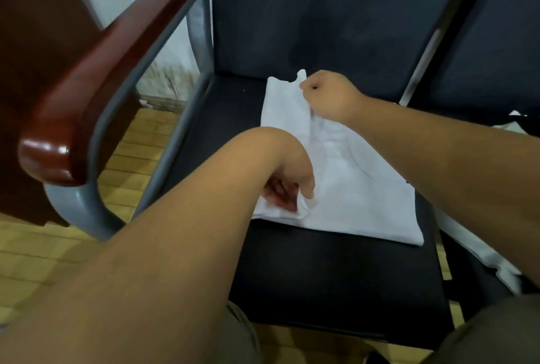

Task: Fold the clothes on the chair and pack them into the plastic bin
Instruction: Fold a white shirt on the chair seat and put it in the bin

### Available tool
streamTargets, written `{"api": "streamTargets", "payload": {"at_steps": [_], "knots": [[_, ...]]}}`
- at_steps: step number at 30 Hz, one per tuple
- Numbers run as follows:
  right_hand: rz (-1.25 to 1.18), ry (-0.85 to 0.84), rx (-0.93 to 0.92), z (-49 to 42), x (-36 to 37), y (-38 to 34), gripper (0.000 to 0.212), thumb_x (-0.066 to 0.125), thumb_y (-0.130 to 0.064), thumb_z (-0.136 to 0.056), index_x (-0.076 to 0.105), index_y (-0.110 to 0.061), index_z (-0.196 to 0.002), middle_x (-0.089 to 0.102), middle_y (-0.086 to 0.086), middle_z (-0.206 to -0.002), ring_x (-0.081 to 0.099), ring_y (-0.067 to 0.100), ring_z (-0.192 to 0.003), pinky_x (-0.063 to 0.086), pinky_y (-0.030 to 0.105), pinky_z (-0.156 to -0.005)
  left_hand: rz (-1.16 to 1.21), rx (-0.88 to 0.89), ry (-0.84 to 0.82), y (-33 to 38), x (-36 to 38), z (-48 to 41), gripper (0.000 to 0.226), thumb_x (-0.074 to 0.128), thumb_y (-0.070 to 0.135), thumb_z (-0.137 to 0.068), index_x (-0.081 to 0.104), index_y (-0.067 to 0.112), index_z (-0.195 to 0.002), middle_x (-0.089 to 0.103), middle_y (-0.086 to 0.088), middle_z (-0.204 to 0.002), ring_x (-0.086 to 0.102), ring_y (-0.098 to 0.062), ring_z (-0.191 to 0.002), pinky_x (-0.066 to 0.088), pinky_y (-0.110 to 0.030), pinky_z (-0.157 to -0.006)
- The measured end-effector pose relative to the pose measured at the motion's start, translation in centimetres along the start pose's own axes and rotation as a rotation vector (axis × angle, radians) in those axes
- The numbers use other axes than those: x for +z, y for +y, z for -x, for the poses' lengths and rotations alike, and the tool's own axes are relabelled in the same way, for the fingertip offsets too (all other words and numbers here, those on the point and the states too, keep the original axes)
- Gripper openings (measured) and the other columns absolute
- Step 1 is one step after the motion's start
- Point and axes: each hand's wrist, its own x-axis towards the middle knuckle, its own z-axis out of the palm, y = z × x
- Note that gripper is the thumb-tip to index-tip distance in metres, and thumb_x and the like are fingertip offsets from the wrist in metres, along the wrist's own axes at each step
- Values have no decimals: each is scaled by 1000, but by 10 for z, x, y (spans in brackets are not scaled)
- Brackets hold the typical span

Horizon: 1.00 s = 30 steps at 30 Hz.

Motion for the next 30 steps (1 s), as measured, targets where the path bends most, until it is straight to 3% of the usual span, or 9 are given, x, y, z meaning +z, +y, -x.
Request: {"api": "streamTargets", "payload": {"at_steps": [2, 5, 8, 12, 14, 17, 22, 26, 30], "knots": [[-77, -37, -11, 9, 1, 9, 31, 52, -21, -102, 74, -20, -124, 61, -9, -132, 64, 14, -110, 54, 26, -91, -28, -22, -27, 3, 5, -5, 26, 77, 26, -98, 68, 4, -109, 77, -8, -100, 80, -22, -86, 63, -41, -92], [-174, -32, 6, 11, 2, 23, 36, 52, -16, -102, 70, -23, -132, 59, -10, -139, 62, 14, -114, 51, 15, -80, -62, -53, -50, 6, 6, -9, 32, 72, 34, -101, 67, 5, -114, 76, -11, -111, 79, -23, -91, 63, -41, -93], [-220, -9, -3, 7, -6, 32, 39, 47, -10, -100, 71, -12, -131, 66, 5, -136, 68, 26, -112, 60, 33, -87, -83, -68, -51, 12, 6, -10, 31, 70, 32, -102, 68, 4, -114, 78, -11, -109, 79, -23, -87, 65, -37, -85], [-316, 61, 74, 8, -34, 46, 41, 46, -10, -103, 74, -26, -130, 66, -8, -128, 65, 12, -109, 53, 22, -89, -159, -2, 15, 24, 9, -10, 26, 73, 30, -101, 72, 6, -109, 82, -6, -96, 80, -20, -84, 65, -34, -76], [-298, 94, 97, 8, -47, 60, 38, 47, -10, -104, 77, -25, -123, 67, -6, -131, 63, 15, -117, 52, 27, -100, -207, 78, 58, 34, 16, -9, 23, 74, 29, -100, 72, 8, -108, 81, -4, -94, 80, -18, -83, 64, -34, -76], [-220, 124, 124, 13, -62, 89, 34, 48, -13, -106, 79, -23, -116, 69, -4, -127, 62, 16, -113, 52, 28, -97, -309, 229, 94, 53, 32, -6, 20, 72, 27, -100, 71, 10, -111, 79, -1, -100, 78, -17, -90, 63, -32, -78], [-2, 75, 118, 21, -79, 136, 35, 56, -13, -102, 71, -22, -132, 65, 3, -136, 61, 24, -123, 50, 31, -105, -405, 469, 113, 84, 63, -8, 14, 75, 26, -97, 73, 28, -110, 72, 10, -94, 71, -6, -87, 55, -26, -75], [121, -27, 106, 25, -83, 164, 55, 59, -13, -97, 56, -27, -151, 51, 8, -149, 55, 30, -131, 46, 29, -99, -484, 616, 47, 104, 91, -17, 32, 73, 18, -96, 70, 37, -121, 59, 17, -102, 60, -9, -95, 50, -27, -82], [150, -13, 44, 23, -81, 177, 46, 64, -16, -99, 63, -25, -143, 53, 5, -144, 56, 27, -129, 45, 30, -105, -691, 646, -36, 112, 113, -22, 48, 70, 16, -93, 64, 40, -134, 50, 20, -95, 56, -14, -100, 53, -33, -88]]}}
